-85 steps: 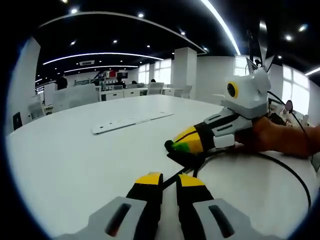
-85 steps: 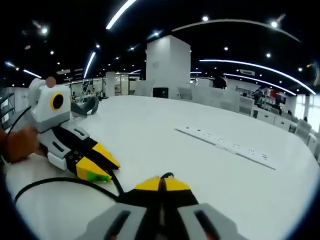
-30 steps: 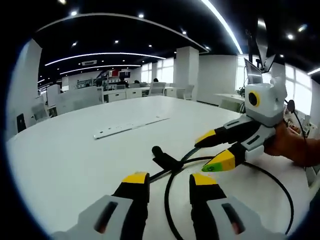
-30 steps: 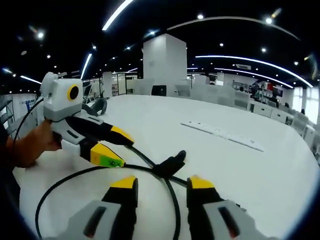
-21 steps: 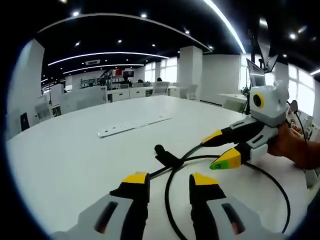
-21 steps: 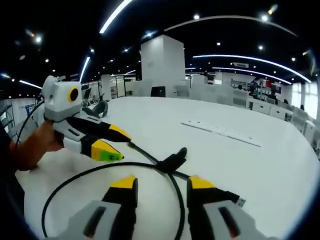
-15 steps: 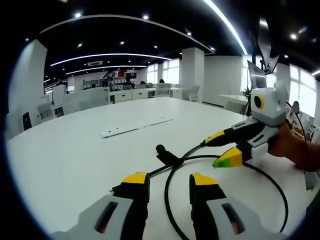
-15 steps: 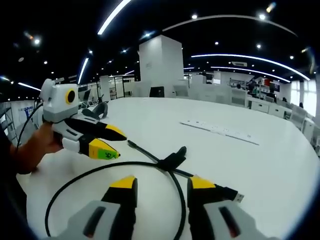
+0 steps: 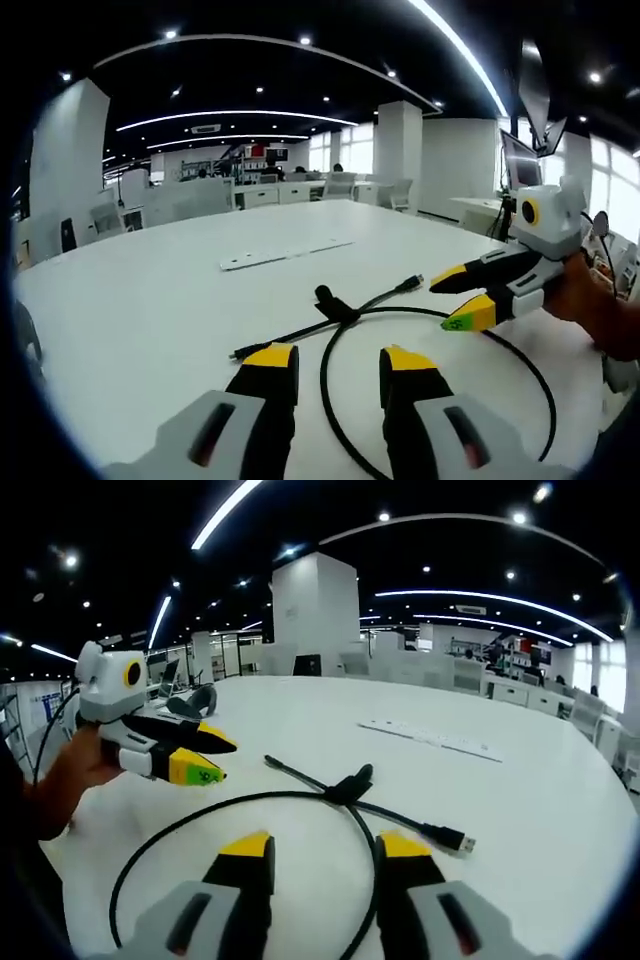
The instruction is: Find the charging cable on the desk, coil it up and secure with Velcro.
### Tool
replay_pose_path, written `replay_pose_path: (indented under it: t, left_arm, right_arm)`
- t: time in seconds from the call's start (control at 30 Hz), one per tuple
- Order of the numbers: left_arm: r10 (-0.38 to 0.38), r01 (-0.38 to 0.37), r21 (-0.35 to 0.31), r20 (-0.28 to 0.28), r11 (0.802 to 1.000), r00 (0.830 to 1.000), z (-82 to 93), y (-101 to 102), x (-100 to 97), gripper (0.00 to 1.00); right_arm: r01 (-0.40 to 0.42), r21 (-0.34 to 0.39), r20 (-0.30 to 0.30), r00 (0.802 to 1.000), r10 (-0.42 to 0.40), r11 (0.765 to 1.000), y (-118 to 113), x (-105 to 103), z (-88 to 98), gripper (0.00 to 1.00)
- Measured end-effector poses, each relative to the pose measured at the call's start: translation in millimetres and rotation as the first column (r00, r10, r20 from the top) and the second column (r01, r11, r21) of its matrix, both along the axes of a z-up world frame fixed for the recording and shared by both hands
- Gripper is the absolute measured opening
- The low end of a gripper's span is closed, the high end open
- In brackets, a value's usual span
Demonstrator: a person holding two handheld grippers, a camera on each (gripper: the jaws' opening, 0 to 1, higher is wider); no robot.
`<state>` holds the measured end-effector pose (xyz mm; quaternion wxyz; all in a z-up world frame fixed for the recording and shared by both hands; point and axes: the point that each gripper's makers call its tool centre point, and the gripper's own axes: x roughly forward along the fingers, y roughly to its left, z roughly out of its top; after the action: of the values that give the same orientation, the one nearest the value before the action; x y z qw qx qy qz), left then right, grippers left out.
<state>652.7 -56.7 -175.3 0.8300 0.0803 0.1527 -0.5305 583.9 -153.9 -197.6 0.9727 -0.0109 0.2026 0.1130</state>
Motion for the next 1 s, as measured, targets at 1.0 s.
replay_pose_path:
  t: [1.0]
  left_arm:
    - [0.093, -0.092, -0.109, 0.003, 0.99, 0.996, 9.3, 55, -42.7, 0.32]
  right_arm:
    - [0.081, -0.057, 0.033, 0.996, -0.079, 0.995, -1, -58, 7.5, 0.36]
